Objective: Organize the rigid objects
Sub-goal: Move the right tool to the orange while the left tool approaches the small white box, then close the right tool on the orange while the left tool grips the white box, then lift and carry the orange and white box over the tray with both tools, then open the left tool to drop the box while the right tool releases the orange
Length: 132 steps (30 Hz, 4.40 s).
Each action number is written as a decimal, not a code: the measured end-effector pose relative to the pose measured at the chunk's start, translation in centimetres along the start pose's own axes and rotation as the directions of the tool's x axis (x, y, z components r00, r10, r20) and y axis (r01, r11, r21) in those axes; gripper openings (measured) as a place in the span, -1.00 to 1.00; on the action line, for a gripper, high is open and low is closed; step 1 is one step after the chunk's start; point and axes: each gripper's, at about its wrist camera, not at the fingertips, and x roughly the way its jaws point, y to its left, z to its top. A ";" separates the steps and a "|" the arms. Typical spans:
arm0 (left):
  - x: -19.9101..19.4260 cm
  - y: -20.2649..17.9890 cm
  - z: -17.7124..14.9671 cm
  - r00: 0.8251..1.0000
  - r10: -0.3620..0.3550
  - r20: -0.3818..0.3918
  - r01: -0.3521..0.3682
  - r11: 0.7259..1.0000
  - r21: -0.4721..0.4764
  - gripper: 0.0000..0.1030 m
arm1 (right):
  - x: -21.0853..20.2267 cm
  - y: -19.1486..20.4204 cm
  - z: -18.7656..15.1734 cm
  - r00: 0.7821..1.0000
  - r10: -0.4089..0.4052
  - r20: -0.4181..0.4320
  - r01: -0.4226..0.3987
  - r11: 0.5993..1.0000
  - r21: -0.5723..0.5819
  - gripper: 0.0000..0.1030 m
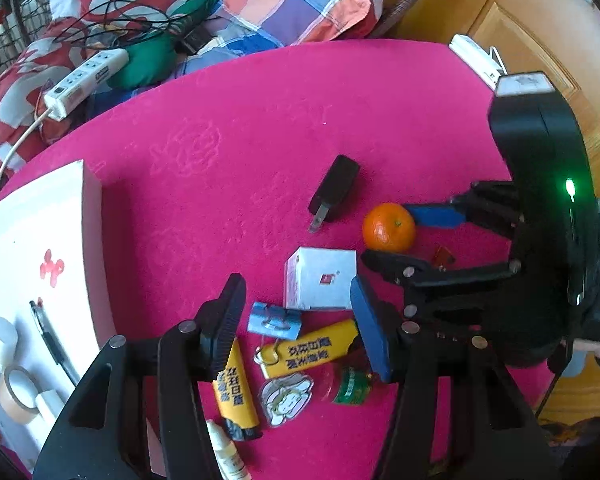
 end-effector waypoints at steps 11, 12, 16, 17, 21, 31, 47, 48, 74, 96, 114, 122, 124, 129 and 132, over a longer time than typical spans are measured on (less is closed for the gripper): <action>0.8 -0.6 -0.4 0.999 0.026 -0.042 -0.026 1.000 -0.007 0.06 | -1.7 -3.0 -1.5 0.999 0.036 0.028 -0.039 0.991 0.131 -0.19; 1.0 -0.5 -0.3 0.998 0.033 -0.045 -0.033 0.999 -0.010 0.06 | -1.8 -3.1 -1.6 0.999 0.037 0.031 -0.041 0.990 0.134 -0.19; 2.1 -0.8 0.2 0.998 0.040 -0.056 -0.041 0.999 -0.017 0.06 | -2.3 -2.9 -1.7 0.999 0.037 0.039 -0.042 0.990 0.135 -0.19; 2.5 -1.0 0.2 0.997 0.045 -0.060 -0.046 0.999 -0.003 0.06 | -2.4 -2.9 -1.6 0.999 0.023 0.034 -0.027 0.990 0.139 -0.19; 2.9 -1.1 -0.2 0.996 0.068 -0.057 -0.068 0.998 0.003 -0.39 | -4.0 -3.2 -2.6 0.998 0.029 0.056 -0.037 0.989 0.145 -0.20; -5.1 -1.7 0.2 0.984 0.039 0.176 -0.026 0.997 -0.071 -0.39 | -11.7 -2.5 -2.7 0.967 0.052 0.248 -0.096 0.981 0.167 -0.20; -30.9 -1.5 -0.9 0.728 0.175 0.663 -0.095 0.983 -0.156 -0.39 | -34.5 3.7 -2.4 0.621 0.037 0.783 -0.101 0.994 0.033 -0.20; -31.2 -1.2 -1.3 0.727 0.176 0.663 -0.095 0.983 -0.157 -0.39 | -35.0 4.0 -2.4 0.603 0.046 0.796 -0.112 0.993 0.028 -0.20; -32.7 5.2 -7.8 0.743 0.226 0.629 -0.069 0.962 -0.264 -0.39 | -33.1 12.8 -0.3 0.650 0.172 0.741 -0.155 0.984 -0.092 -0.20; -34.5 11.0 -11.5 0.750 0.268 0.605 -0.093 0.948 -0.305 -0.39 | -30.6 19.3 2.4 0.672 0.250 0.697 -0.205 0.967 -0.149 -0.20; -31.6 18.6 -11.9 0.823 0.242 0.514 -0.079 0.944 -0.319 -0.39 | -24.9 23.3 6.0 0.757 0.250 0.603 -0.239 0.966 -0.100 -0.20; -25.9 23.9 -10.2 0.907 0.162 0.389 -0.020 0.939 -0.345 -0.39 | -19.1 23.1 6.8 0.855 0.205 0.476 -0.220 0.975 -0.025 -0.20; -23.8 24.7 -9.8 0.929 0.130 0.346 -0.002 0.938 -0.346 -0.39 | -17.4 22.7 6.8 0.881 0.194 0.432 -0.216 0.976 0.003 -0.20; -17.6 26.1 -8.6 0.973 0.088 0.215 -0.010 0.940 -0.340 -0.39 | -12.2 22.3 6.4 0.940 0.165 0.298 -0.185 0.982 0.040 -0.20; -14.4 26.7 -7.5 0.984 0.079 0.157 -0.023 0.942 -0.334 -0.39 | -9.2 22.7 6.2 0.960 0.175 0.217 -0.190 0.981 0.049 -0.20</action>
